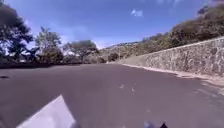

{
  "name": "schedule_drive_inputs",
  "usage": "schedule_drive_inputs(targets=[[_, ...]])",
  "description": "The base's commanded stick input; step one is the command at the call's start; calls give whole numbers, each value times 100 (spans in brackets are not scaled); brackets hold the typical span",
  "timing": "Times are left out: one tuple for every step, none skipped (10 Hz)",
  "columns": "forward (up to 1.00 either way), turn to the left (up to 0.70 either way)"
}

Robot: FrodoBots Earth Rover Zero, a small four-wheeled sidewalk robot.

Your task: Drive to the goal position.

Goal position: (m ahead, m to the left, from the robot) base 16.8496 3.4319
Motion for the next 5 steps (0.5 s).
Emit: schedule_drive_inputs(targets=[[50,0],[50,0],[50,0],[50,0],[50,0]])
